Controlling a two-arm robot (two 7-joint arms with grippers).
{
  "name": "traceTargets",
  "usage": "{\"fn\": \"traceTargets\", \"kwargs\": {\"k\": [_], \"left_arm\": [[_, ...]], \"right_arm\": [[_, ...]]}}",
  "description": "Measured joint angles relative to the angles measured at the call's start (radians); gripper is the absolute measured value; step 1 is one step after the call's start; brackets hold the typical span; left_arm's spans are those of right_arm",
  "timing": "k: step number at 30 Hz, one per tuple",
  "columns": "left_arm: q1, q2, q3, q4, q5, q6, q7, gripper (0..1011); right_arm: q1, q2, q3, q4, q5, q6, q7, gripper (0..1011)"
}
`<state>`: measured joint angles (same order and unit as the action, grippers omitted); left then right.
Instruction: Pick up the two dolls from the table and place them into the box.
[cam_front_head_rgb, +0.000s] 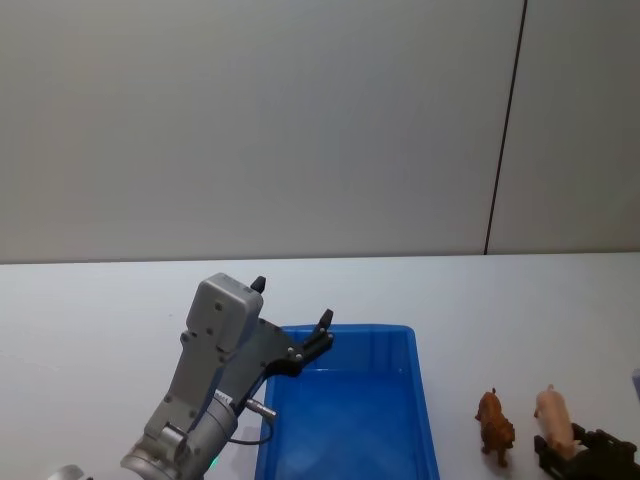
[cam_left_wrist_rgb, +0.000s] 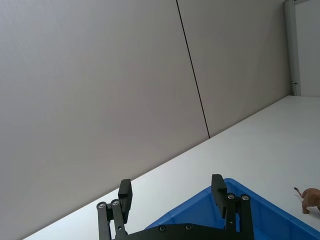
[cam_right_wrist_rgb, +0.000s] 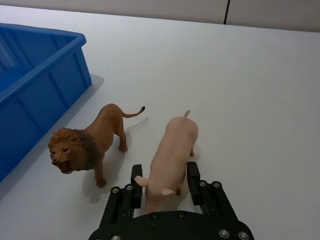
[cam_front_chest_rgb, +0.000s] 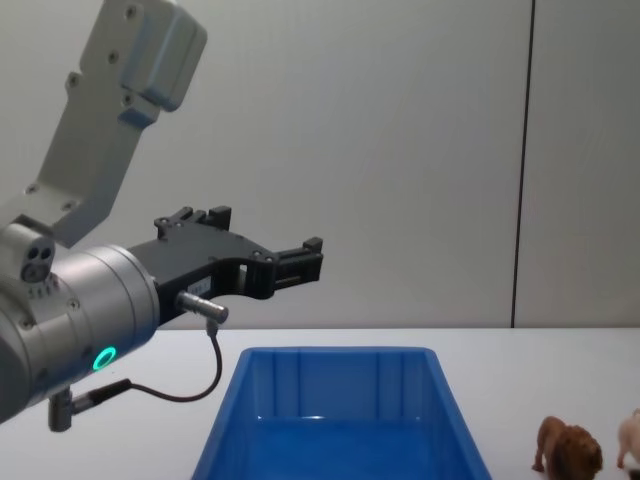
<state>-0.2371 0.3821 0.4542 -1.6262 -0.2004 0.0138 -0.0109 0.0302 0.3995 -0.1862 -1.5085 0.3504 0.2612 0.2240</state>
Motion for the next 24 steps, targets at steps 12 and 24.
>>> {"fn": "traceTargets", "kwargs": {"k": [12, 24], "left_arm": [[0.0, 0.0, 0.0, 0.0, 0.0, 0.0, 0.0, 1001], [0.0, 0.0, 0.0, 0.0, 0.0, 0.0, 0.0, 1001]], "right_arm": [[-0.011, 0.0, -0.004, -0.035, -0.047, -0.065, -0.033, 364], [0.017, 0.0, -0.007, -0.107, -0.072, -0.09, 0.035, 364]]}}
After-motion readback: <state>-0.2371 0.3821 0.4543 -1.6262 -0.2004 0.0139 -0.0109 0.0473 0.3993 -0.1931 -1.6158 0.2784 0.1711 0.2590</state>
